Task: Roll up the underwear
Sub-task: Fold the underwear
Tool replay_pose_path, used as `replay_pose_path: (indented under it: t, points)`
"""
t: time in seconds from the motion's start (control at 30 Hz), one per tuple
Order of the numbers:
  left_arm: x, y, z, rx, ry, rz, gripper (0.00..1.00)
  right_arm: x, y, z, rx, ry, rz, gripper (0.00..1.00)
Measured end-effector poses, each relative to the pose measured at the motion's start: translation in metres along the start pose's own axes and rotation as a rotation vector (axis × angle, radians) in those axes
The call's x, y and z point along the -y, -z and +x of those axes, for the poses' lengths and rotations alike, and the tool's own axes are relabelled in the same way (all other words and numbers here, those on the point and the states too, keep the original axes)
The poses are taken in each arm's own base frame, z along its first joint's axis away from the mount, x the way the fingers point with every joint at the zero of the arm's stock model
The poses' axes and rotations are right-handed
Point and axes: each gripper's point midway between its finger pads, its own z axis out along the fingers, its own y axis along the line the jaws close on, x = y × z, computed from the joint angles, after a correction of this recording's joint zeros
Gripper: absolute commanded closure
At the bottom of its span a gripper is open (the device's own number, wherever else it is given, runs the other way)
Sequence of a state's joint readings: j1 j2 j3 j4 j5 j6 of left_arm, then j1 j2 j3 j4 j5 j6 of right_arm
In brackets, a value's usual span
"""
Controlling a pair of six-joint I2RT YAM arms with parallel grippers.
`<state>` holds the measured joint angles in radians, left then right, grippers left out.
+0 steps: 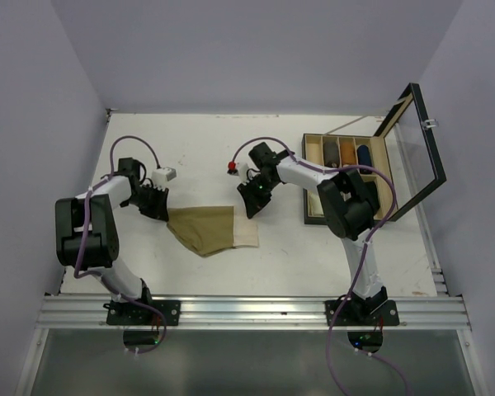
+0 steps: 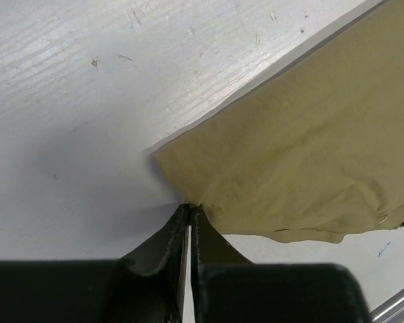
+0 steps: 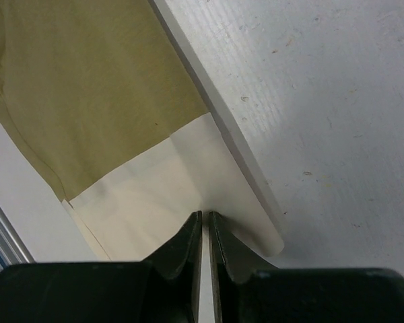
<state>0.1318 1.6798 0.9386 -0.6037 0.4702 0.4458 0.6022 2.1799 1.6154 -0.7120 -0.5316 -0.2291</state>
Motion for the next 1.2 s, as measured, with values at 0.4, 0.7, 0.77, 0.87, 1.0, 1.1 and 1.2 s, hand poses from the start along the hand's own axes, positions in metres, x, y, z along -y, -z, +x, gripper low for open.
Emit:
replay_pose_path:
  t: [0.4, 0.7, 0.77, 0.87, 1.0, 1.1, 1.2]
  points:
    - [0.026, 0.043, -0.047, 0.145, -0.088, 0.089, 0.48, -0.044, 0.026, -0.014, 0.053, -0.04, -0.185, 0.6]
    - [0.063, 0.077, -0.11, 0.366, -0.138, 0.255, 0.55, -0.058, 0.054, -0.053, 0.19, -0.118, -0.244, 0.5]
    - [0.066, 0.058, -0.105, 0.326, -0.107, 0.302, 0.59, -0.055, 0.045, -0.053, 0.183, -0.15, -0.259, 0.51]
    - [0.072, 0.026, -0.091, 0.235, -0.05, 0.364, 0.66, -0.048, 0.027, -0.046, 0.156, -0.191, -0.271, 0.51]
    - [0.064, -0.012, -0.054, 0.086, 0.072, 0.385, 0.7, -0.034, 0.0, -0.022, 0.083, -0.257, -0.266, 0.52]
    - [0.054, -0.025, -0.032, 0.013, 0.15, 0.375, 0.7, -0.029, -0.009, -0.011, 0.055, -0.302, -0.295, 0.55]
    - [0.051, -0.024, -0.029, 0.009, 0.191, 0.385, 0.65, -0.022, -0.008, -0.012, 0.059, -0.307, -0.3, 0.6]
